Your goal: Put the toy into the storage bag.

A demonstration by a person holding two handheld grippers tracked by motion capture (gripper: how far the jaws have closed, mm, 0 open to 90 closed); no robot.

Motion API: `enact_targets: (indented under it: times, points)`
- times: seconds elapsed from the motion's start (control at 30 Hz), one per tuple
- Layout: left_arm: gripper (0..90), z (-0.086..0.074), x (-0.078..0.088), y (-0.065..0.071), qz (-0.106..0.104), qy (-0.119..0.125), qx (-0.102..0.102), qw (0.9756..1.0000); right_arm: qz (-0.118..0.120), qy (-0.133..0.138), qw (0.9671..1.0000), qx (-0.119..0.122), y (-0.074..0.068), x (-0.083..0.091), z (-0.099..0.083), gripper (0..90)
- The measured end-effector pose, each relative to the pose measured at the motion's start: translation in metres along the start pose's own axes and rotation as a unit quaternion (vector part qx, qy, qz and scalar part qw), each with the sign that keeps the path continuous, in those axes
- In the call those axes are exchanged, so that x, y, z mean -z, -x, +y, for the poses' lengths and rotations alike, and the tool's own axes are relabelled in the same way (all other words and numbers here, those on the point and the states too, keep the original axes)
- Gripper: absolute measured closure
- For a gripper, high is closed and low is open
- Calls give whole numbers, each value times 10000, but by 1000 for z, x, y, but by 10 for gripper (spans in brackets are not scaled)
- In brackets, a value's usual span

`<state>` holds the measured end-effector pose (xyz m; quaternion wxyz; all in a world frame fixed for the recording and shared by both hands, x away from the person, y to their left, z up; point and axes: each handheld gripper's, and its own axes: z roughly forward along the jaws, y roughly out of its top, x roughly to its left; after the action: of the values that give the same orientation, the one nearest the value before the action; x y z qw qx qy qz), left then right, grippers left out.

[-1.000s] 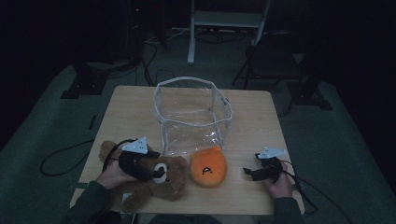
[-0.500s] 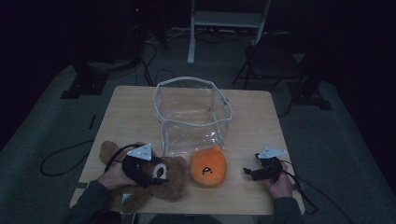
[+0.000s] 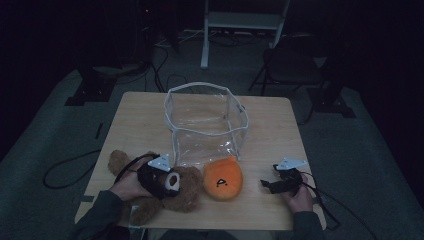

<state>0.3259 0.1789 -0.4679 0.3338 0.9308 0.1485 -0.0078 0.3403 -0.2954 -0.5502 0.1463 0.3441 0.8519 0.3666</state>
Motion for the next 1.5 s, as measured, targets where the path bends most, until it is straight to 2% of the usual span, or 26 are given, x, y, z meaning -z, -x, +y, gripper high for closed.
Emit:
enact_targets:
  times: [0.13,0.33,0.53,0.8,1.0,1.2,1.27,1.33,1.5]
  points:
    - [181,-1,-2,-2,-89,-59,79,9999,0,0,10000,-1,0,0,0,118]
    - [247,0,-4,-1,-42,-100,85,9999,-3,2,10000,-2,0,0,0,118]
    - [352,0,-1,7,143,-55,-157,9998,-4,1,10000,-6,0,0,0,118]
    - [399,-3,10,7,310,229,-85,9992,-9,1,10000,-12,0,0,0,118]
    - [404,-10,23,5,355,641,58,9973,-10,2,10000,-13,0,0,0,118]
    - [403,-17,40,4,387,1008,176,9940,-13,0,10000,-18,0,0,0,118]
    - [402,-20,46,4,416,1158,212,9922,-13,0,10000,-19,0,0,0,118]
    - [403,-23,54,4,435,1348,263,9896,-14,1,10000,-16,0,0,0,119]
    - [404,-29,70,1,581,1814,437,9807,-14,0,10000,-18,0,0,0,119]
